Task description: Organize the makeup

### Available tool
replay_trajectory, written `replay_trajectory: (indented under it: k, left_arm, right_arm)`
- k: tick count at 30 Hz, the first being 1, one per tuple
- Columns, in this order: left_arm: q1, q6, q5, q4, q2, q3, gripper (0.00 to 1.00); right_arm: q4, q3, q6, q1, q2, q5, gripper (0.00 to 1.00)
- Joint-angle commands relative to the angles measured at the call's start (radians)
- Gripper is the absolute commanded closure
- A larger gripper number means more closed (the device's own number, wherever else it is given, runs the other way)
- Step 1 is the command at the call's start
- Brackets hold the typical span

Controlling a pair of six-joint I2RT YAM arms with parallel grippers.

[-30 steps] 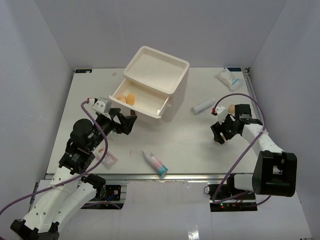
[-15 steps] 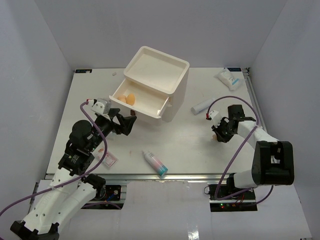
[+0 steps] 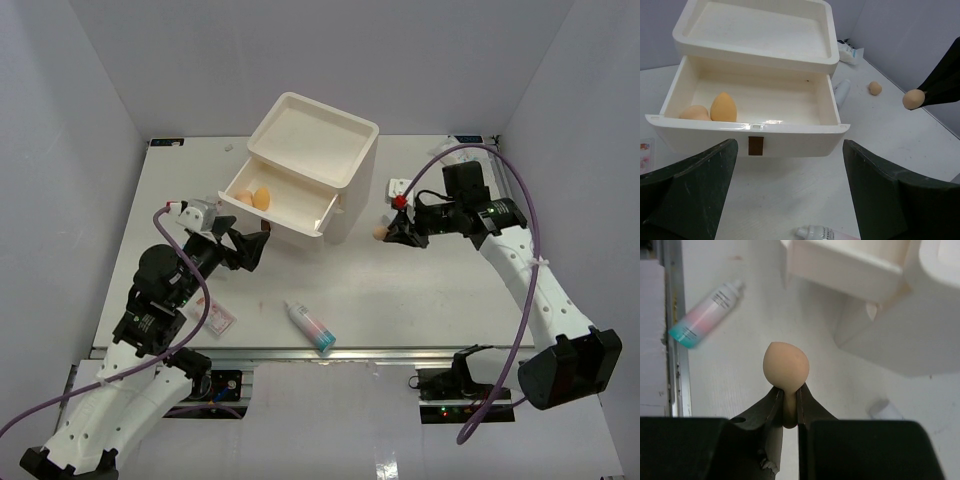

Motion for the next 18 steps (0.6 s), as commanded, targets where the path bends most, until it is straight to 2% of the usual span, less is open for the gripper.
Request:
replay_trajectory:
  k: [1,6,11,15,18]
  left_arm:
    - [0.004,0.013,-0.054,0.013,-0.035,-0.017,0.02]
    - [0.004,0.021,-0.113,0.015,-0.044,-0.026,0.02]
    - [0.004,0.023,-0.141,0.011,-0.030,-0.026,0.02]
    - [0.006,0.027,-0.149,0.008,-0.013,-0.025,0.02]
    - [0.007,0.026,-0.149,0.006,-0.006,-0.023,0.02]
  right_arm:
    - [-0.035,0.221,0.075,0.097,0.113,-0.162,0.92]
    - [0.007,0.503,0.219,0.224,0.333,-0.091,0.91]
    - [0.111,0.614,0.360,0.326,0.447,0.050,0.87]
    - [0.152,0.676,0.423,0.367,0.521,0.146,0.79]
    - [0.159,0.683,0.432,0.383,0.558,0.211,0.65]
